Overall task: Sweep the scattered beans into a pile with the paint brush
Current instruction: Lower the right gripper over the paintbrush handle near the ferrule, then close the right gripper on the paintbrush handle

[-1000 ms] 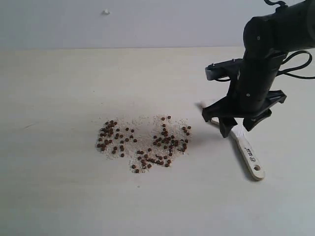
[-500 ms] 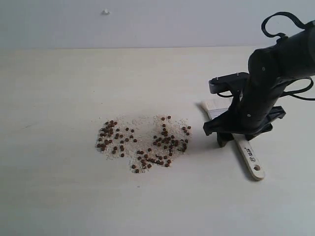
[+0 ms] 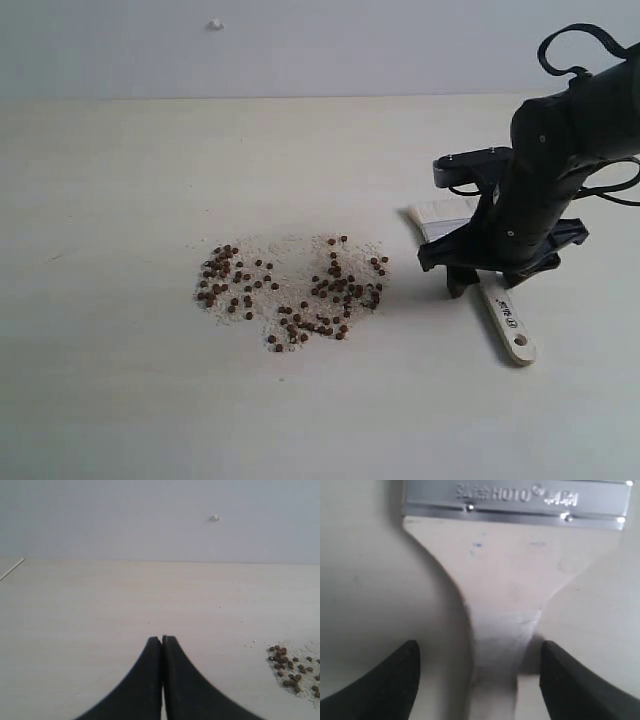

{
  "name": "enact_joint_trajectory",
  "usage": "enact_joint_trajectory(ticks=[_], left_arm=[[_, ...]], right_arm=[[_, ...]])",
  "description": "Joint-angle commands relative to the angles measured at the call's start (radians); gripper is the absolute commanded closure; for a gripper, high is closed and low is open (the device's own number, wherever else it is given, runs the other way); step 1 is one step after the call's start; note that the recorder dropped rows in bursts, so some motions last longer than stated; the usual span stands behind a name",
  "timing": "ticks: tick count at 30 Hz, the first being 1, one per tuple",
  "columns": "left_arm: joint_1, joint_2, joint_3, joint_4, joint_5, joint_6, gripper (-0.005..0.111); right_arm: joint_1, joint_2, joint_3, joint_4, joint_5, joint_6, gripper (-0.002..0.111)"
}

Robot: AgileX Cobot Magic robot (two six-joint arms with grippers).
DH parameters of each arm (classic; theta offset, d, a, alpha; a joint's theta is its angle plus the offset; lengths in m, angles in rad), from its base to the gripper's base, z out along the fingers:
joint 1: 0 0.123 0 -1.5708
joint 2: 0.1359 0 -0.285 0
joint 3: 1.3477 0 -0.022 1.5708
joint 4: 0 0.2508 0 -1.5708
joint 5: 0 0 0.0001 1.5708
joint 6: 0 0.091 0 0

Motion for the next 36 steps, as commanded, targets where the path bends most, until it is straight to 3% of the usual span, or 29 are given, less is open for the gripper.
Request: enact_joint_trajectory(ticks=[1,5,27,36], left_arm=[[-0.007,-0.006,0.003,0.003,-0.011,-0.001,0.107],[-0.007,-0.006,0.003,0.003,-0.011,-0.001,0.107],[-0.007,-0.006,0.003,0.003,-0.011,-0.001,0.107],[-0.007,-0.006,0.003,0.003,-0.011,-0.001,0.107]], right_arm=[[-0.046,0.003,0.007,-0.017,0.039,0.000,0.051],[-0.053,0.003,0.007,-0.014,0.042,-0.007,0.059],[-0.051,0.003,0.007,0.017,-0.005,-0.096,0.059],[-0.039,0.003,-0.050,0.074,0.086,-0.123,0.060]])
